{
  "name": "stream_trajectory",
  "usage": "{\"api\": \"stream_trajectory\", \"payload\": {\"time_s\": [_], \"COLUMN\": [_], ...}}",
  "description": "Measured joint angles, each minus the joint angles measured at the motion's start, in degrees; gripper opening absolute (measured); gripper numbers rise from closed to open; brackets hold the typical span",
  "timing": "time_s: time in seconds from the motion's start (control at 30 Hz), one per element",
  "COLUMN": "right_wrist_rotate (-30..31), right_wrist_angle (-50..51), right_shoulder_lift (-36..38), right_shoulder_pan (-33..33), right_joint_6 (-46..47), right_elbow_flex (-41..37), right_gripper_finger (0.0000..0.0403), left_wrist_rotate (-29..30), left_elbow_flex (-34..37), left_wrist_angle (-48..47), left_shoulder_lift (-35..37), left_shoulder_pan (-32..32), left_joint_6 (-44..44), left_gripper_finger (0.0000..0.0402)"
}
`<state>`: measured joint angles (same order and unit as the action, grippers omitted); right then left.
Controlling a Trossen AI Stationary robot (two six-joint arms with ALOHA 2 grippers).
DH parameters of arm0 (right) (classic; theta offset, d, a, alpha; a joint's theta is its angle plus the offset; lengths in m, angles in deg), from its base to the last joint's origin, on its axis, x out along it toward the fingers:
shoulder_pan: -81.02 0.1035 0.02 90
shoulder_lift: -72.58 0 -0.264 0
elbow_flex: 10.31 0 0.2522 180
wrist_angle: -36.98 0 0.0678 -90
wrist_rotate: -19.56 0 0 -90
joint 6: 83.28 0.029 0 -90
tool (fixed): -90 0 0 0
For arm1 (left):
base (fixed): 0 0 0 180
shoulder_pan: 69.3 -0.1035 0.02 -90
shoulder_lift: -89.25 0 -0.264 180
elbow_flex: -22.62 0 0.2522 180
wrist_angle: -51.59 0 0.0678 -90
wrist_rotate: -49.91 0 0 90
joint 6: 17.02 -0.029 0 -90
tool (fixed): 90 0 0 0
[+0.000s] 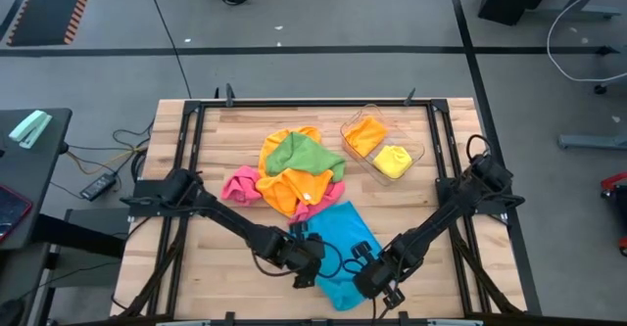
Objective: Fold microfiber towels
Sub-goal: Fold the blue towel
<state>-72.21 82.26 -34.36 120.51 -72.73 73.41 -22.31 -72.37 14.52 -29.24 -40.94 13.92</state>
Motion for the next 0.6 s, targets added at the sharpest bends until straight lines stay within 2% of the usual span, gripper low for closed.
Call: {"api": "stream_trajectory", "payload": {"time_s": [0.3, 0.43, 0.6], "right_wrist_rotate": [-0.4, -0.1, 1.1], "right_wrist_angle": [-3.0, -6.2, -4.7], "right_shoulder_lift": [0.0, 0.0, 0.0], "right_shoulder_pan": [2.7, 3.1, 2.6], "right_joint_6": [1.4, 3.4, 7.0], "right_elbow_flex": [-2.4, -6.0, -7.6], "right_gripper_finger": [0.0003, 0.0004, 0.0006], "left_wrist_rotate": [0.0, 0.0, 0.0], "left_elbow_flex": [-0.1, -0.1, -0.1], "left_wrist_angle": [-0.6, -0.6, -0.6], "left_shoulder_lift": [0.0, 0.0, 0.0], "left_shoulder_pan": [-0.3, -0.3, -0.3], "left_joint_6": [0.0, 0.0, 0.1], "left_gripper_finger": [0.0027, 0.0018, 0.0007]}}
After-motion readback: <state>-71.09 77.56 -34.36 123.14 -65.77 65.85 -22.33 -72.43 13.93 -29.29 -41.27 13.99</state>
